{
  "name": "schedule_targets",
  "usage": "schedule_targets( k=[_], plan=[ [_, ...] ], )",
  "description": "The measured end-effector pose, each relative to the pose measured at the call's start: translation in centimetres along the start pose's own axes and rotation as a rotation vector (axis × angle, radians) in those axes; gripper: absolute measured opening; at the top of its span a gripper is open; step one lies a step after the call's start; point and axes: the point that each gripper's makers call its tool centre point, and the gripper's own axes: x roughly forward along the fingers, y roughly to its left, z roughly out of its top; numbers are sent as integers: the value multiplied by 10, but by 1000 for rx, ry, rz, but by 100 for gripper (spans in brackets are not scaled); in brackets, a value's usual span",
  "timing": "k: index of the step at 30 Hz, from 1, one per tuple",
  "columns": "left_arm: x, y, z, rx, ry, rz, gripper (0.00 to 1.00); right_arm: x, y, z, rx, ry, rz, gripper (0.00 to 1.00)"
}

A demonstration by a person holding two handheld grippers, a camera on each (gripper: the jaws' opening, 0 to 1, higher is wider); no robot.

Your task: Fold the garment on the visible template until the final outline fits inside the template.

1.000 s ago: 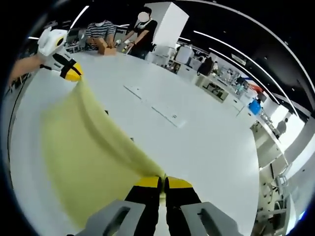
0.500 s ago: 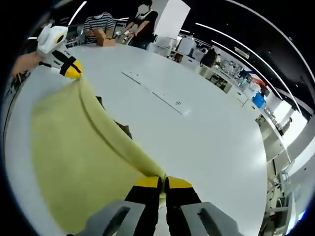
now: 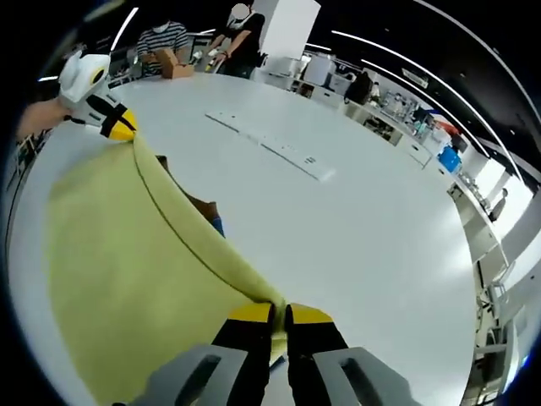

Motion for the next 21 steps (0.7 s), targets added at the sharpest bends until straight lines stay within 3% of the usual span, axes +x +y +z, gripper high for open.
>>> schedule_targets(
  k=[5,11,14,17,21],
  plan=[
    [-4,1,4,-29,-46,-18,0,-4,-2,-1,3,-13,8,10],
    [-11,3,2,-56,-49,-16,5,-16,-4,6,9,-57,4,21],
    [-12,2,4,-64,-64,-24,9,-19,3,9,-57,-59,27,28],
    [-10,-3,3,-41,-56,-41,11,-17,0,7,-131,-36,3,28],
    [-4,-5,0,-10,-38,-47,13,-9,-3,2,-150,-30,-1,23]
  ],
)
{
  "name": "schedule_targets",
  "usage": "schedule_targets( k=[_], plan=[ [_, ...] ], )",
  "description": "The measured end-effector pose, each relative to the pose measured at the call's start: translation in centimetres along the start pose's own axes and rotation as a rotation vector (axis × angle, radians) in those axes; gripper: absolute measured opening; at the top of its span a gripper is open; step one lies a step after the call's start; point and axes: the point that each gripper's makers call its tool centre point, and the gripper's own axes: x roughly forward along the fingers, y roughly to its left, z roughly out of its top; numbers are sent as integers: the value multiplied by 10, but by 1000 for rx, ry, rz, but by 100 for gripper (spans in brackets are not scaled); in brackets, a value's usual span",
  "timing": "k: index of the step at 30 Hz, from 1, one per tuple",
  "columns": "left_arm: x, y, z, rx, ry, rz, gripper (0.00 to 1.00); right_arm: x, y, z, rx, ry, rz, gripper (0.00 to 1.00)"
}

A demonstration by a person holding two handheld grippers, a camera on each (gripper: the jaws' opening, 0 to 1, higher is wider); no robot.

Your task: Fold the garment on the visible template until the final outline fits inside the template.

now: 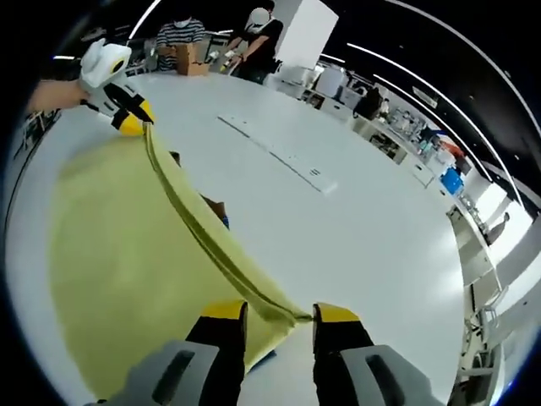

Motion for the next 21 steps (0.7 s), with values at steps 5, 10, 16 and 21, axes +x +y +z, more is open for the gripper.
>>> schedule_targets(
  k=[5,10,16,21],
  plan=[
    [6,4,-2,20,24,25,0,9,-8,-2,53,-4,-2,0],
    [7,11,-1,-31,5,31,0,6,-14,3,116,-30,-17,0],
    [0,25,2,-93,9,118,9,10,-30,8,235,-61,-98,8],
    [-6,38,6,-224,-29,155,18,3,-29,15,304,-101,-94,18]
  ],
)
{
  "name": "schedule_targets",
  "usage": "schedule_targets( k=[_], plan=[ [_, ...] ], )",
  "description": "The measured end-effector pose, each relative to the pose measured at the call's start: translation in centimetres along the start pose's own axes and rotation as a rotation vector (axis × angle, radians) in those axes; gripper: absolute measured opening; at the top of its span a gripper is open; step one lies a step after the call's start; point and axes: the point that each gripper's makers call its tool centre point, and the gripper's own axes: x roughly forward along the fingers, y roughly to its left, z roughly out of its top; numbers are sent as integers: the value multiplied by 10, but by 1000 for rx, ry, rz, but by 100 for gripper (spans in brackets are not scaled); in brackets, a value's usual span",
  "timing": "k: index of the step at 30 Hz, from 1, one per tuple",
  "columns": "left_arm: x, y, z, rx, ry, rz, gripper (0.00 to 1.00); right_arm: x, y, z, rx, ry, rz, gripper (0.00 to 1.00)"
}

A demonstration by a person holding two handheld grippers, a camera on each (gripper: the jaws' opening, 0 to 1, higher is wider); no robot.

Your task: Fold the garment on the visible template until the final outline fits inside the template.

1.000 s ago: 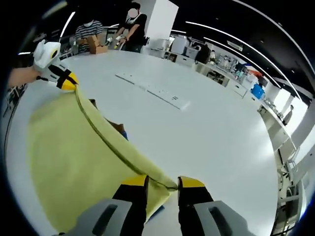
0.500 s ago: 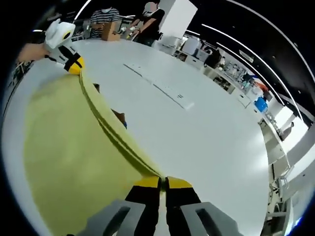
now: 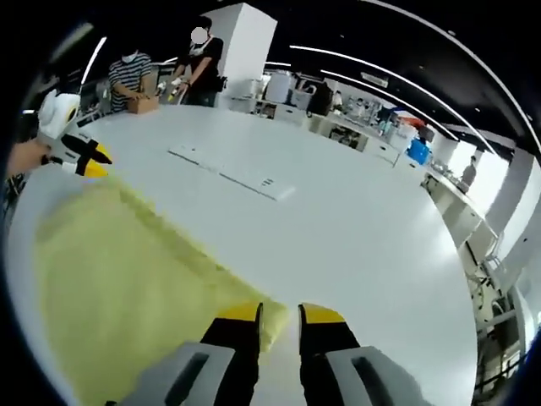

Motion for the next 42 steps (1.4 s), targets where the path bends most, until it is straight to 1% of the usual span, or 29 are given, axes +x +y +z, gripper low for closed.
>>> schedule_targets(
  k=[2,3,5,8,12,14,15,17,19,23,27,31,33,38,42],
  plan=[
    [-4,1,2,-44,-14,-7,26,-3,3,1,23,-4,13,25],
    [-6,1,1,-45,-16,-9,29,-4,4,2,27,-5,16,28],
    [-11,1,0,-45,-24,-12,33,-8,6,1,38,-2,29,32],
    [-20,-4,0,-55,-46,-33,39,-16,12,0,61,8,56,39],
    [-31,-9,-2,-77,-60,-55,48,-27,20,-1,88,14,93,51],
    [-38,-14,-2,-88,-72,-73,52,-35,26,-1,102,14,119,55],
    [-43,-17,-2,-98,-84,-86,55,-40,32,-2,116,18,147,58],
    [-48,-20,-3,-115,-95,-97,59,-46,37,-3,135,14,170,63],
    [-55,-24,-5,-129,-96,-107,62,-53,44,-5,149,13,195,67],
    [-68,-27,-10,-130,-107,-113,66,-68,55,-13,137,25,235,69],
    [-79,-33,-15,-130,-106,-127,70,-82,64,-17,170,14,273,72],
    [-91,-39,-19,-112,-118,-143,74,-97,68,-27,176,19,286,73],
    [-95,-39,-21,-112,-119,-139,75,-102,69,-30,182,19,287,73],
    [-106,-43,-27,-131,-129,-144,75,-117,69,-43,190,25,268,70],
    [-114,-51,-35,-144,-121,-155,74,-123,72,-54,205,31,255,62]
  ],
)
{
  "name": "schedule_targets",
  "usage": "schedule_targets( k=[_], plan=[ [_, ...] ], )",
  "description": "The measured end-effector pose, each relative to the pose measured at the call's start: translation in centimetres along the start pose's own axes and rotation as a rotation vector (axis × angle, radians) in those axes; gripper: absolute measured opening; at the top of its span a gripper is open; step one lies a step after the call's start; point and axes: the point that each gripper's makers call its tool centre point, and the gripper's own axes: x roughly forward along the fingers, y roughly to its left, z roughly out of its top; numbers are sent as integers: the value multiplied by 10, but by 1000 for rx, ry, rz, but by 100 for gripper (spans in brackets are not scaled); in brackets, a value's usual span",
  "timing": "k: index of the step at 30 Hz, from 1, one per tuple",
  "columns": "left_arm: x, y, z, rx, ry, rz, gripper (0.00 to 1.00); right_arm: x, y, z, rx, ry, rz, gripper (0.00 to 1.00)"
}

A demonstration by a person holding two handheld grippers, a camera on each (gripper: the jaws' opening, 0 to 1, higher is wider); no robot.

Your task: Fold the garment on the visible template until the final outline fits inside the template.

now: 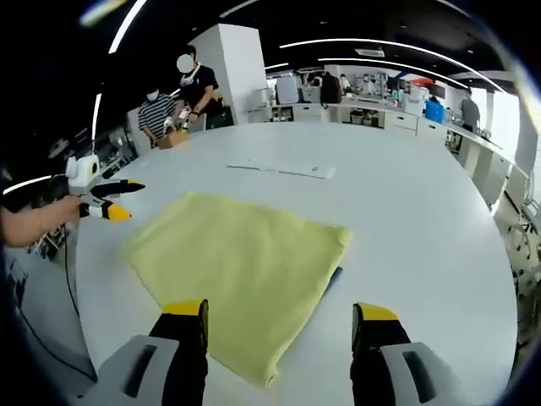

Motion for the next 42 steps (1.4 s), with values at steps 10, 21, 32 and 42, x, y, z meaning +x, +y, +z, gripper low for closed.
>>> schedule_targets(
  k=[10,21,32,42],
  plan=[
    [-9,-13,-24,-40,14,-19,61,-3,3,-21,44,11,-21,46],
    [-10,-28,-51,-82,61,-67,39,-2,13,-48,88,46,10,34],
    [-14,-42,-70,-144,77,-112,29,-6,19,-60,92,55,19,13],
    [-15,-51,-80,-192,104,-146,4,-8,13,-66,79,67,-6,0]
  ],
)
